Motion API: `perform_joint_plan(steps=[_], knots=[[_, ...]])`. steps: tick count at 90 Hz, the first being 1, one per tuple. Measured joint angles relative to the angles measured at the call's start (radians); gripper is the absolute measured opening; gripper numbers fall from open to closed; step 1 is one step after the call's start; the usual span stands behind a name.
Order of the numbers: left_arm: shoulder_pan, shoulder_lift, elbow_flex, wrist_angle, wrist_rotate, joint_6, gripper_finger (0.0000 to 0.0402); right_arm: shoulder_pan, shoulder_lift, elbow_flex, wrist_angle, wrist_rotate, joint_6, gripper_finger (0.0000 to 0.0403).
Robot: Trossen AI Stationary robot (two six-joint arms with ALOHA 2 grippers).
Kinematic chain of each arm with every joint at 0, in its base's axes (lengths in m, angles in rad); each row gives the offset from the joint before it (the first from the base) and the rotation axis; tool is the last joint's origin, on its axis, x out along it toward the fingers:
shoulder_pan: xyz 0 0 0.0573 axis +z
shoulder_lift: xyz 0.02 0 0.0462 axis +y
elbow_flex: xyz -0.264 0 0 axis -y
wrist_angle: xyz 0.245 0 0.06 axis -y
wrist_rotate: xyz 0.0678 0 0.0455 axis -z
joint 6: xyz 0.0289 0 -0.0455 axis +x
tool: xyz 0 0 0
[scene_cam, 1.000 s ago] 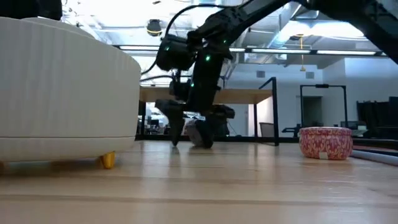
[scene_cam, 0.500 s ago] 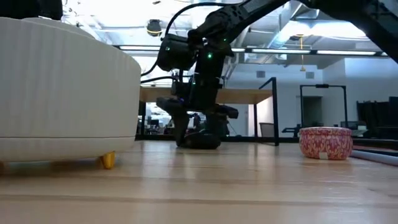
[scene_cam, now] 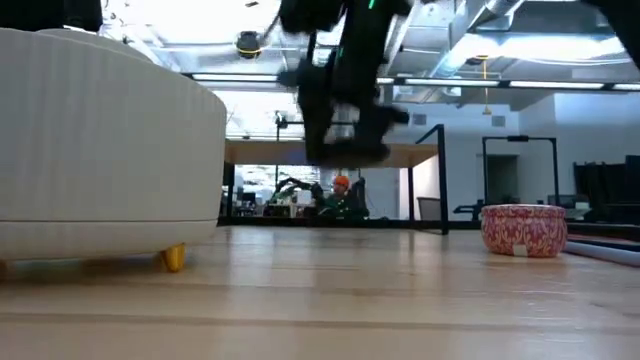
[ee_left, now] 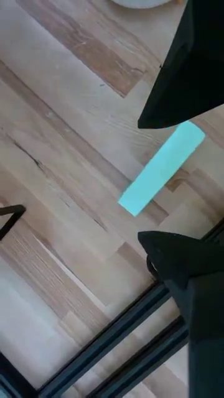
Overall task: Stock shelves
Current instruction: Remove the black mouse from under the shelf
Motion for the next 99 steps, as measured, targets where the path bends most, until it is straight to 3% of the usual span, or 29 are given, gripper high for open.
perform_joint_plan(steps=[18, 44, 67, 88, 99], knots=[[0.000, 0.000, 0.000, 0.000, -0.001, 0.015, 0.0257, 0.216, -0.058, 0.000, -0.025, -0.001, 0.064, 0.0283], [0.000, 0.000, 0.000, 0.006, -0.002, 0.019, 0.0257, 0.518, 0.023, -0.082, 0.063, 0.023, 0.341, 0.0283], [0.000, 0.000, 0.000, 0.070, 0.030, 0.093, 0.0257, 0.564, 0.169, -0.094, 0.112, 0.041, 0.401, 0.0283], [0.000, 0.000, 0.000, 0.088, 0.057, 0.102, 0.0257, 0.556, 0.191, -0.090, 0.114, 0.028, 0.391, 0.0284], [0.000, 0.000, 0.000, 0.088, 0.058, 0.106, 0.0257, 0.551, 0.186, -0.091, 0.117, 0.006, 0.382, 0.0327]])
